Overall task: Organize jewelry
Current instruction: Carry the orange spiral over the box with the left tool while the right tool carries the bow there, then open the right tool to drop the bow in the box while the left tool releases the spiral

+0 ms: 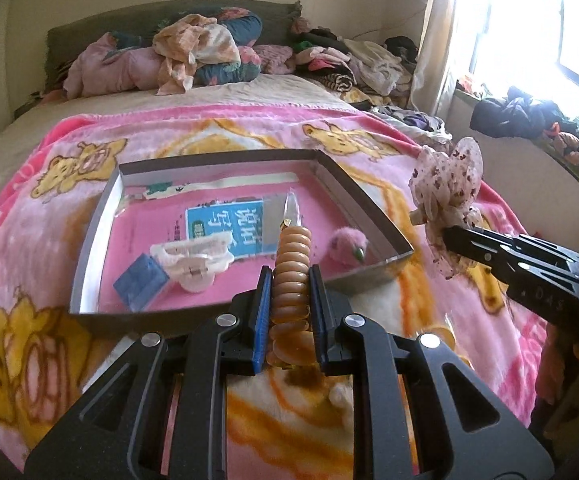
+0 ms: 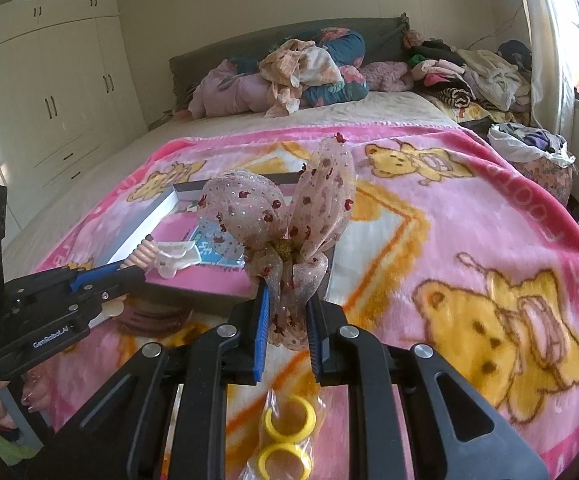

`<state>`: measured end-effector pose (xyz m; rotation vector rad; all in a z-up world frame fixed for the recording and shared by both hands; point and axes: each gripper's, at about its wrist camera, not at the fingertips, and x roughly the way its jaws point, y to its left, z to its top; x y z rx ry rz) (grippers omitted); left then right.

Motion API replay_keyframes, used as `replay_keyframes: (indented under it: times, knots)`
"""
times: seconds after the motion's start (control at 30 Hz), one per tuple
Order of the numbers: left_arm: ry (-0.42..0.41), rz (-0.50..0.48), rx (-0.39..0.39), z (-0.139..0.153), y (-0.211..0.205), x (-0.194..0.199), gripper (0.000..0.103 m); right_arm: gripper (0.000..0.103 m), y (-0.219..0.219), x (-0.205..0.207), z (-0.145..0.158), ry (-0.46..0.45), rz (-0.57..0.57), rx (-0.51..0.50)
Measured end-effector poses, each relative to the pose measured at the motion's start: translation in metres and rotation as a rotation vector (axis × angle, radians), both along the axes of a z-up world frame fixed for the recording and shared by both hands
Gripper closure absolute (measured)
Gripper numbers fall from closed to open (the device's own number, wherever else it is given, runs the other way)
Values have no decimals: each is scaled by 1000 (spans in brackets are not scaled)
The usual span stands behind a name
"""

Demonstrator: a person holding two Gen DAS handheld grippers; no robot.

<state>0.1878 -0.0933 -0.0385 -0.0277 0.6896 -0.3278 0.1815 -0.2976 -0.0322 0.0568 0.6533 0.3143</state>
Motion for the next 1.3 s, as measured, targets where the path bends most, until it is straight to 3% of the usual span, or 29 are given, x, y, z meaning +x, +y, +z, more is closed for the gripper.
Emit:
replay_keyframes:
  times: [0.8, 1.3]
  knots:
    - [50, 23, 19, -16, -9, 66, 91, 86, 11, 86, -15, 93, -4, -16]
    - [84, -1, 27, -29, -18, 78, 91, 82, 21, 123, -35, 169, 27, -51]
